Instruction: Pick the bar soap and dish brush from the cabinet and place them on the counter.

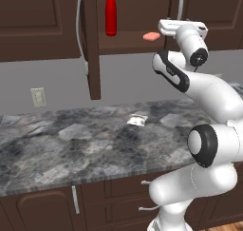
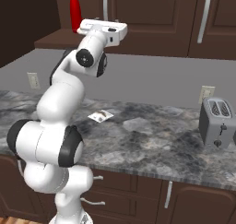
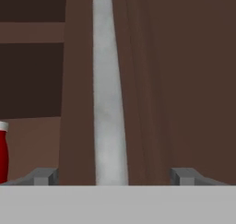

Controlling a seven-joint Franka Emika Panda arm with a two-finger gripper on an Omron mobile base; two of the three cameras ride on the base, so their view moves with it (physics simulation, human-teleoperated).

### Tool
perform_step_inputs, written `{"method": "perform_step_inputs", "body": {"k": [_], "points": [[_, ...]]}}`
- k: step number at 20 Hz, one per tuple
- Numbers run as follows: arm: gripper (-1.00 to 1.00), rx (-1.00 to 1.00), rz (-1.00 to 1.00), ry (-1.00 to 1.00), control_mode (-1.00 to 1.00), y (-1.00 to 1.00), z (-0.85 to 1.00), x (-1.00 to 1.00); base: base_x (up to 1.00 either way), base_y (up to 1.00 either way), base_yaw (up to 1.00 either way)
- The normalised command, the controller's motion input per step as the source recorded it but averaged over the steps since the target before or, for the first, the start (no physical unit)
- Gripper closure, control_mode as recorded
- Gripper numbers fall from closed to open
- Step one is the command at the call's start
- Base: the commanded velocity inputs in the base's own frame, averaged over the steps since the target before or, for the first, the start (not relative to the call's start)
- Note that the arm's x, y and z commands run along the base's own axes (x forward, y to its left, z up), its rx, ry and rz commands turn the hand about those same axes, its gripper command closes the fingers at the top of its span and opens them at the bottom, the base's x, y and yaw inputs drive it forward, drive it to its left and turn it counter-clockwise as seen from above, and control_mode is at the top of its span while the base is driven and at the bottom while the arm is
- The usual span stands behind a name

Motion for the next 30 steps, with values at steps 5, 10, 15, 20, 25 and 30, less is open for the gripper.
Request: {"method": "perform_step_inputs", "body": {"k": [5, 10, 15, 20, 25, 30], "points": [[-1.0, 0.0, 0.0, 0.0, -1.0, -0.03, -0.01, 0.26, 0.0, 0.0, 0.0], [1.0, 0.0, 0.0, 0.0, -1.0, 0.0, -0.01, 0.2, 0.0, 0.0, 0.0], [1.0, 0.0, 0.0, 0.01, -1.0, 0.0, 0.0, 0.18, 0.0, 0.0, 0.0], [1.0, 0.0, 0.02, 0.0, -1.0, 0.0, 0.01, -0.12, 0.0, 0.0, 0.0], [1.0, 0.0, 0.05, 0.0, -1.0, 0.0, 0.01, -0.24, 0.0, 0.0, 0.0], [1.0, 0.0, 0.07, 0.06, -1.0, 0.0, 0.0, -0.01, 0.0, 0.0, 0.0]]}}
